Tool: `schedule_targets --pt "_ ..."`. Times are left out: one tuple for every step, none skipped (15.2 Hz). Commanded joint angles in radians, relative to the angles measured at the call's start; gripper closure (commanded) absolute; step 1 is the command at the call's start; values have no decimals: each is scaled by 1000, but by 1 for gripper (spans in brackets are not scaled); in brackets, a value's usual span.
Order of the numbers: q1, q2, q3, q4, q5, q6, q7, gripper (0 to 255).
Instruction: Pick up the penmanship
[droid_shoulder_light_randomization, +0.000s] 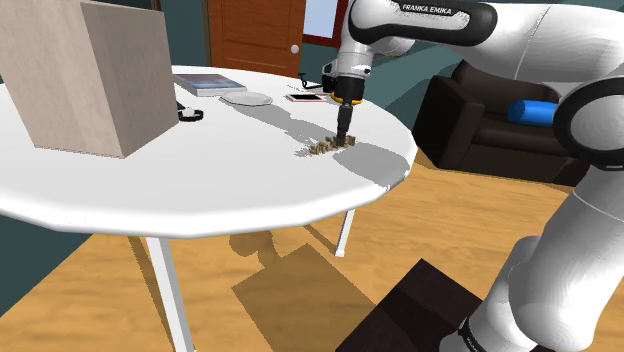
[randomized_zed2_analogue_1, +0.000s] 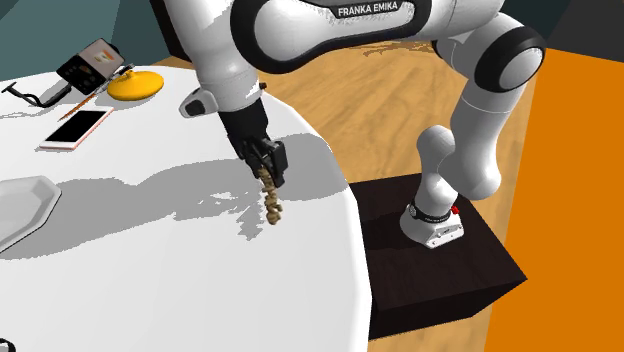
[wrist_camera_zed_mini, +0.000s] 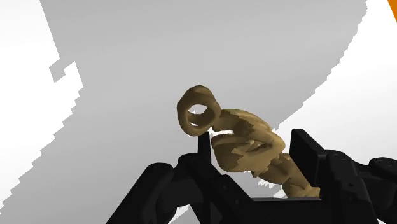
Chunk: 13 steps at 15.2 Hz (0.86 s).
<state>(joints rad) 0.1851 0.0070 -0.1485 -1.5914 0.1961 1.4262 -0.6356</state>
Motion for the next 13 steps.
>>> schedule_targets --pt "-1 8 -1 36 2 -29 3 255" --pt "-2 12 -2 55 3 -43 5 255" --pt "-2 16 -2 74 4 -58 7 255" --pt "-3 21 -3 93 5 -73 9 255" --pt "-3 26 -3 113 6 -88 11 255" --pt "-4 31 -4 133 7 -103 13 255" --pt "-5 37 -4 154 9 -118 15 255" --pt "-6 43 -5 176 11 -134 17 255" --pt "-7 49 -5 198 12 -149 19 255" --pt "-7 56 -6 221 14 -165 22 255" --pt "-9 64 -7 245 16 -181 24 255" --pt "-9 65 -7 248 17 -184 24 255" --pt "-9 65 -7 248 17 -184 24 255"
